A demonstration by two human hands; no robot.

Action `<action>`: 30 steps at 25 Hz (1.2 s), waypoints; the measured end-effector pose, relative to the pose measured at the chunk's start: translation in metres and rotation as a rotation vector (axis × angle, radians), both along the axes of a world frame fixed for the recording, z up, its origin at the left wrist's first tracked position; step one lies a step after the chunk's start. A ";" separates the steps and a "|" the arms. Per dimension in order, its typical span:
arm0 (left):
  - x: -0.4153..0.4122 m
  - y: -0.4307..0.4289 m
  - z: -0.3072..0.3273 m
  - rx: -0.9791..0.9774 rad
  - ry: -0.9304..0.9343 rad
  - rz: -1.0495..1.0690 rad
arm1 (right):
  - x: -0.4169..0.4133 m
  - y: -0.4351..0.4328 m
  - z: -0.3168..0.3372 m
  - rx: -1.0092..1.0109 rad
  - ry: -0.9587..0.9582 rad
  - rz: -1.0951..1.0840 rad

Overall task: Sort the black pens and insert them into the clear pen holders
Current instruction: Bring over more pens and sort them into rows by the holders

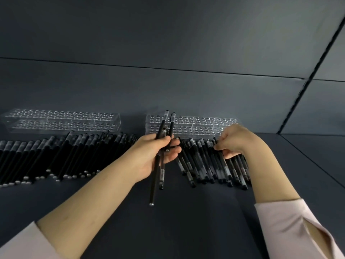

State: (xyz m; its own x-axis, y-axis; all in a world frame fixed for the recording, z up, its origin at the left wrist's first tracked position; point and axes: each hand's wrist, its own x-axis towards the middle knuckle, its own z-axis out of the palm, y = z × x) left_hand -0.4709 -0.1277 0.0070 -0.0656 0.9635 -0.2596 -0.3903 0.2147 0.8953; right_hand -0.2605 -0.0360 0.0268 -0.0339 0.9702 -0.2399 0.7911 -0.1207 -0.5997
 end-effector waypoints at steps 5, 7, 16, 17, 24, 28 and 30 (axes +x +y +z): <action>0.003 -0.002 -0.002 0.012 0.083 -0.019 | 0.007 0.003 -0.006 0.080 -0.018 -0.057; 0.004 -0.003 -0.003 0.023 0.092 -0.027 | 0.009 0.003 -0.007 0.094 -0.029 -0.058; -0.002 -0.003 -0.005 -0.006 0.043 -0.033 | 0.009 0.001 -0.002 0.013 -0.098 -0.080; -0.003 -0.003 -0.005 -0.004 0.041 -0.039 | 0.009 -0.001 -0.001 0.001 -0.116 -0.076; -0.021 -0.010 0.001 0.026 0.078 -0.124 | -0.026 -0.022 0.011 0.115 0.426 0.122; -0.054 -0.028 0.010 0.076 0.126 -0.158 | -0.089 -0.040 0.021 -0.022 0.687 0.208; -0.077 -0.036 0.016 0.099 0.152 -0.168 | -0.123 -0.046 0.024 -0.029 0.760 0.191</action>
State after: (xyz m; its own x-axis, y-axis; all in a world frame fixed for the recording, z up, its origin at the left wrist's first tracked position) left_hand -0.5483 -0.1635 0.0229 0.0664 0.9844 -0.1628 -0.2156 0.1734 0.9610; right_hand -0.3831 -0.0819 0.0510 -0.3649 0.9247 -0.1089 0.1732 -0.0475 -0.9837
